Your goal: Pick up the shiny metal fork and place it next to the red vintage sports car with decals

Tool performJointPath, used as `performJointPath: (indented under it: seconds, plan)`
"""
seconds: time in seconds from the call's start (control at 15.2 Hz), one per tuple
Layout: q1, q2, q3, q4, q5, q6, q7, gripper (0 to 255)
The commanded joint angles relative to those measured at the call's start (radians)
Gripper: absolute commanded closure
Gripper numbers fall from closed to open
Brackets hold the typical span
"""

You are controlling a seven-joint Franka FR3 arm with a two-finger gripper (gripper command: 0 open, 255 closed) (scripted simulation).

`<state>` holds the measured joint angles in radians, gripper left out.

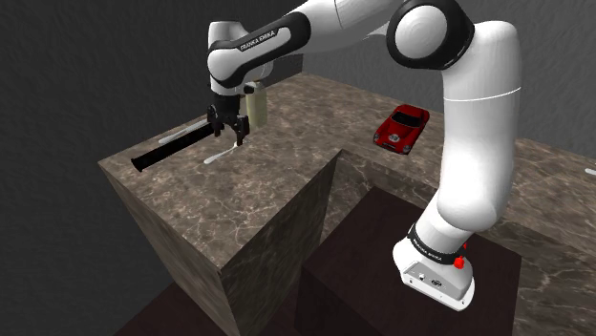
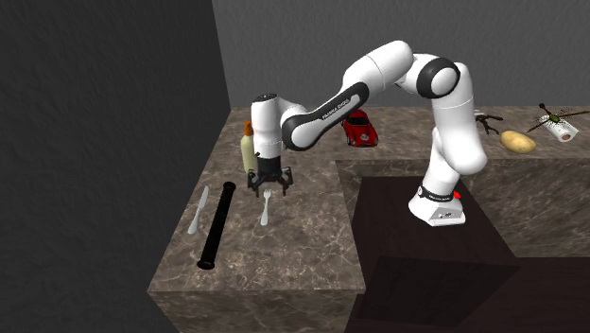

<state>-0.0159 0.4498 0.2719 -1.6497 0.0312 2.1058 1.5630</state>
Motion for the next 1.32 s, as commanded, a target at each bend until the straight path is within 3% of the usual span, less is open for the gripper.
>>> performJointPath:
  seconds: [0.0, 0.53, 1.06, 1.12, 1.25]
  plan:
    - [0.014, 0.078, -0.021, 0.088, -0.009, -0.009, 0.066, 0]
    - [0.026, 0.126, -0.026, 0.059, -0.017, 0.069, 0.071, 0]
    - [0.026, 0.126, -0.026, 0.059, -0.017, 0.069, 0.071, 0]
    - [0.026, 0.126, -0.026, 0.059, -0.017, 0.069, 0.071, 255]
    - [0.026, 0.126, -0.026, 0.059, -0.017, 0.069, 0.071, 255]
